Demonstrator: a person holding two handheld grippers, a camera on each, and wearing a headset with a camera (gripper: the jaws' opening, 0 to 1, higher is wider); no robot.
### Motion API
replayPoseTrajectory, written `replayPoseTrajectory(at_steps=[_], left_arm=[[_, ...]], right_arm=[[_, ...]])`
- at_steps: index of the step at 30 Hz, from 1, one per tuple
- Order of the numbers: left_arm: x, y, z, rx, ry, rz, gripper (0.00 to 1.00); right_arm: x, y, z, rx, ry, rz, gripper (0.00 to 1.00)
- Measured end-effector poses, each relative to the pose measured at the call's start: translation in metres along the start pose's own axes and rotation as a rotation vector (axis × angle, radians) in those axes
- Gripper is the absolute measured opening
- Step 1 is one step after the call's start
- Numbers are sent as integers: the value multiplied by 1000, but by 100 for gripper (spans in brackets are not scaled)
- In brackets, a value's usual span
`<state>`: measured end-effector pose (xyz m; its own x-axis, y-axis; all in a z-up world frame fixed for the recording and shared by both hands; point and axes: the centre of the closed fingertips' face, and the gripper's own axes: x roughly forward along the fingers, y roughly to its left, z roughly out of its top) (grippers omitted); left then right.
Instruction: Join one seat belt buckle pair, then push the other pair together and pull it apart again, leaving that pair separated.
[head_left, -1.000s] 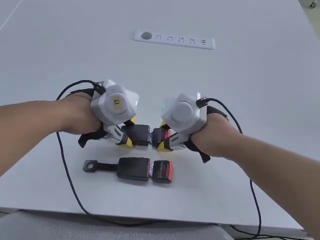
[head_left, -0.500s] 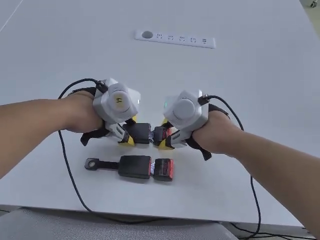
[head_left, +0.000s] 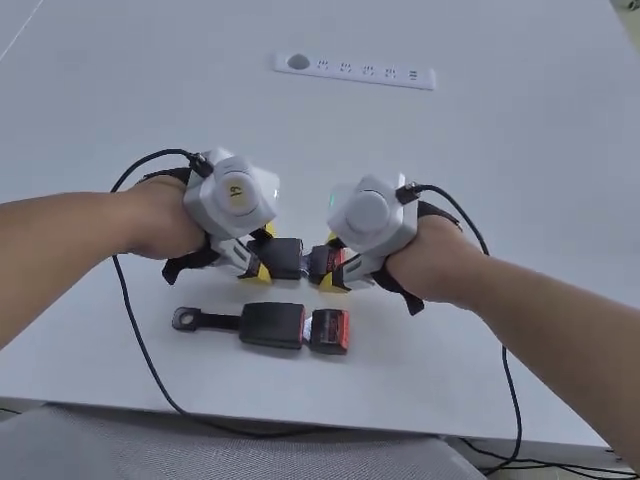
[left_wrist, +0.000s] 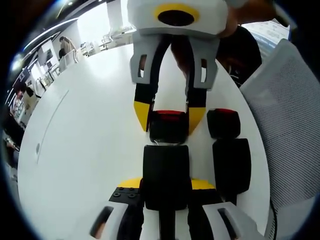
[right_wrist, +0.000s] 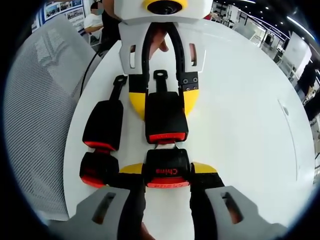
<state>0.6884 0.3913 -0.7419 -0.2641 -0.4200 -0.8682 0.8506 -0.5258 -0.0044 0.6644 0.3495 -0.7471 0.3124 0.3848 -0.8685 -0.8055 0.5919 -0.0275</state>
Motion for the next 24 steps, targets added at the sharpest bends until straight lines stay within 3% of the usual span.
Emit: replayPoseTrajectory(at_steps=[13,21,24], left_arm=[[-2,0,1,-15,-16,3,33],[-2,0,1,-16,-19,5,33],[-2,0,1,-16,-17,4,33]], right_arm=[[-7,-2,-12,-12,18,5,32],[-10,-1,-14,18,-35,3,33],[-14,0,-20,16,-32,0,33]])
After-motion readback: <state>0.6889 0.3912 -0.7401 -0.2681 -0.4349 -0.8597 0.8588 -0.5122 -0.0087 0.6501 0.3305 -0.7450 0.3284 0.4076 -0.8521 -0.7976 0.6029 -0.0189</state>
